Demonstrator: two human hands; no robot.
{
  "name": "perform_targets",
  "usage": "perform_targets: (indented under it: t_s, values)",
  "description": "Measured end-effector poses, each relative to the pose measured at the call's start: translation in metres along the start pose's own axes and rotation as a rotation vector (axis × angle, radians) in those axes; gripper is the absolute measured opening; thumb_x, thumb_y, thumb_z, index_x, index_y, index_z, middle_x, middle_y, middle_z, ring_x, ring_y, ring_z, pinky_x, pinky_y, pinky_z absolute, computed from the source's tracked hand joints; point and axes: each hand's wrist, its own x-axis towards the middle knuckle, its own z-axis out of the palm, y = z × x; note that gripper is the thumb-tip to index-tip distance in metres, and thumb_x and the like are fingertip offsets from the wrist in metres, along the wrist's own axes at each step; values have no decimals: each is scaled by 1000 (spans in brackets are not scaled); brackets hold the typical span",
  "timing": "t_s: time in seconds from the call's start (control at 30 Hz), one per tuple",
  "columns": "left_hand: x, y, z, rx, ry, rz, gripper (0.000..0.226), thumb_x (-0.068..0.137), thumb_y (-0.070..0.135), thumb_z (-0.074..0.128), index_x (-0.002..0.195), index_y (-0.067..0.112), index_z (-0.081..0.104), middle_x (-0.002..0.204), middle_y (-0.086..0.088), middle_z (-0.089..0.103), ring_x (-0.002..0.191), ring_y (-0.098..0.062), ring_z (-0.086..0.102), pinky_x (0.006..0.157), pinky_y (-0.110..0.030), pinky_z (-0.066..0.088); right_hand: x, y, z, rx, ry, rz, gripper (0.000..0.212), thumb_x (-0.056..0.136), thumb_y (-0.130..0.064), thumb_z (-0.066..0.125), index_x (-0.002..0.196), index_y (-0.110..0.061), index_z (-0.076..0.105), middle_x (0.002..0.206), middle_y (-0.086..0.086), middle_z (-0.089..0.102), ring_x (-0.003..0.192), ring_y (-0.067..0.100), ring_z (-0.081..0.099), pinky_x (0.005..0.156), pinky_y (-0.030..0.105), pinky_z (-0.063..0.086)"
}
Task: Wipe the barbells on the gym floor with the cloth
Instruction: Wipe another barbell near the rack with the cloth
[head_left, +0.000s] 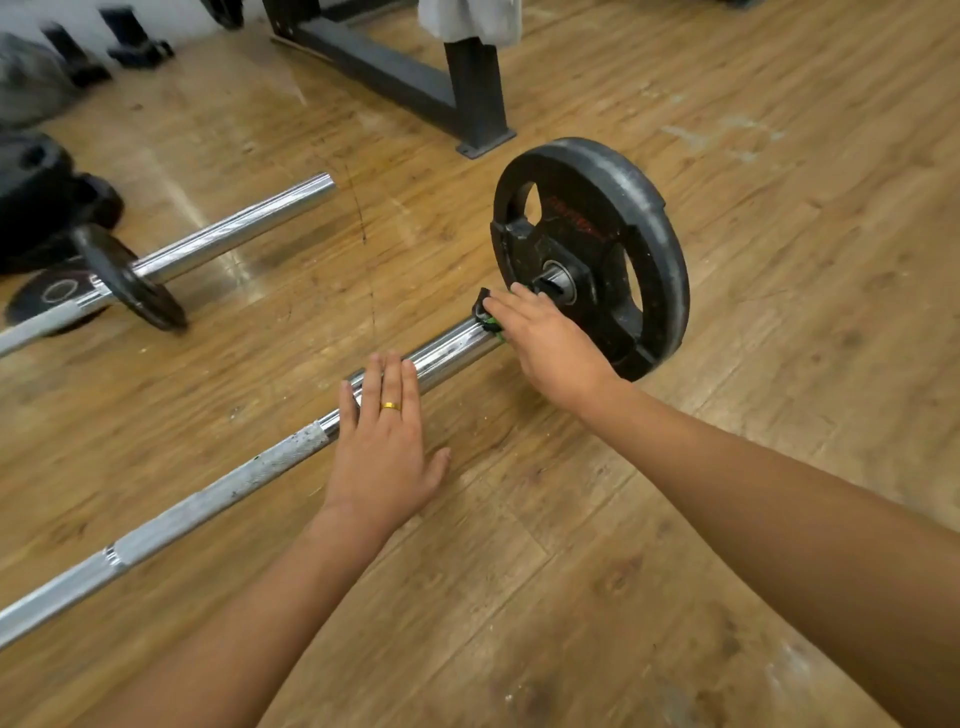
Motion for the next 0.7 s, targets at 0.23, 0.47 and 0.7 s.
perform_targets:
  t_s: [0.23,0.47,0.7]
  values:
    - [-13,-19,-27,-7,-19,70,87,100,53,35,158,-1,-1,166,-20,-9,155,-33,-12,124,-56,8,-16,-32,-39,-79,-26,-69,82,84,18,56,156,-13,32,157,9,39,151,30,24,123,40,7]
    - [-63,-55,-75,-91,-27,-39,76,99,48,29,158,2,20,168,-14,8,156,-29,5,120,-61,20,-18,-93,-85,-10,-140,-78,82,79,18,59,151,-14,40,147,9,47,142,29,37,119,44,32]
    - [-115,-101,-137,-75,-113,-184,78,97,48,33,158,1,19,168,-14,7,156,-28,3,121,-59,14,-10,-161,-128,2,-194,-152,86,71,24,60,148,-11,42,145,9,49,140,30,38,115,46,36]
